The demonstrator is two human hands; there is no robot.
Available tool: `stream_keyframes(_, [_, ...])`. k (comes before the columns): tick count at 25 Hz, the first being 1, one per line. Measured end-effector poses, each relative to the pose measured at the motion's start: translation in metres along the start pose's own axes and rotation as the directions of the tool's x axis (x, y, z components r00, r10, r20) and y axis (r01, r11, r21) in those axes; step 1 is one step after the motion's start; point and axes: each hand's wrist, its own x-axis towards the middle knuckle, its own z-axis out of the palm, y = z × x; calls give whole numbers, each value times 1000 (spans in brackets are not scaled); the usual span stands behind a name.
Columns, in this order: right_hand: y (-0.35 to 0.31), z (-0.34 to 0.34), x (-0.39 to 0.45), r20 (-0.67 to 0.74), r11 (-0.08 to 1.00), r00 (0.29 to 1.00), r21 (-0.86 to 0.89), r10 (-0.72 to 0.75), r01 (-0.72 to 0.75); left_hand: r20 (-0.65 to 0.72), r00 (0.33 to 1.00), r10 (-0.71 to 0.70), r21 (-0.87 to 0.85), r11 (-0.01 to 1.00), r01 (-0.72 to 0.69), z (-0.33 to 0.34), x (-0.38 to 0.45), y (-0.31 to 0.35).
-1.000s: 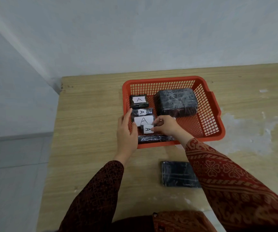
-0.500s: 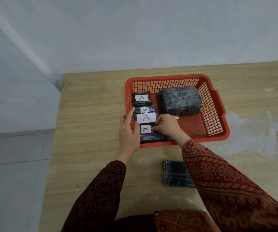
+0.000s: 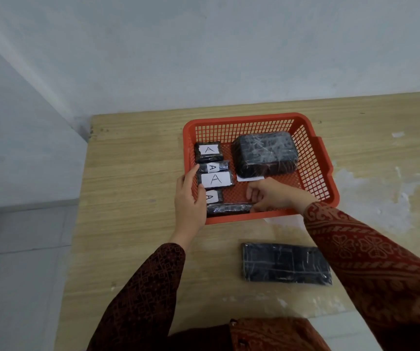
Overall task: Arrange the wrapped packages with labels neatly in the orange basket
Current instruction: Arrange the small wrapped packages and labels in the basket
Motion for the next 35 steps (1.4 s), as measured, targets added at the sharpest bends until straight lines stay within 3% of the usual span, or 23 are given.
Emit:
stream_keyframes(3, [2,-7,-3,51,994,997,89,-62,57,-2,1000,-4,15,1000,4,-1,0,0])
stream_keyframes(7, [6,-4,-10,-52,976,998,216,-21,31,-2,1000,-10,35,999,10,-1,-1,1])
stream_keyframes(14, [12,0,-10,-12,996,997,55,-70,71,-18,1000,-6,66,998,8,0,-4,6])
stream_keyframes(19, [6,4,-9,-62,990,995,115,-73,80,-38,999,8,126,992,-3,0,-3,5])
stream_keyframes(24, [-1,-25,-31,-269,915,956,344,-118,210,-56,998,-13,167,986,22,3,-5,9])
stream_keyframes(26, [-4,-45,-38,-287,885,947,389,-147,256,-56,998,-9,176,984,19,3,-4,8])
stream_keyframes(30, [-25,-67,-29,-254,930,926,169,-279,326,-74,997,-17,182,983,30,3,-4,10])
stream_keyframes(35, [-52,-10,4,-94,945,946,83,-310,318,-97,995,-23,175,984,40,3,-6,13])
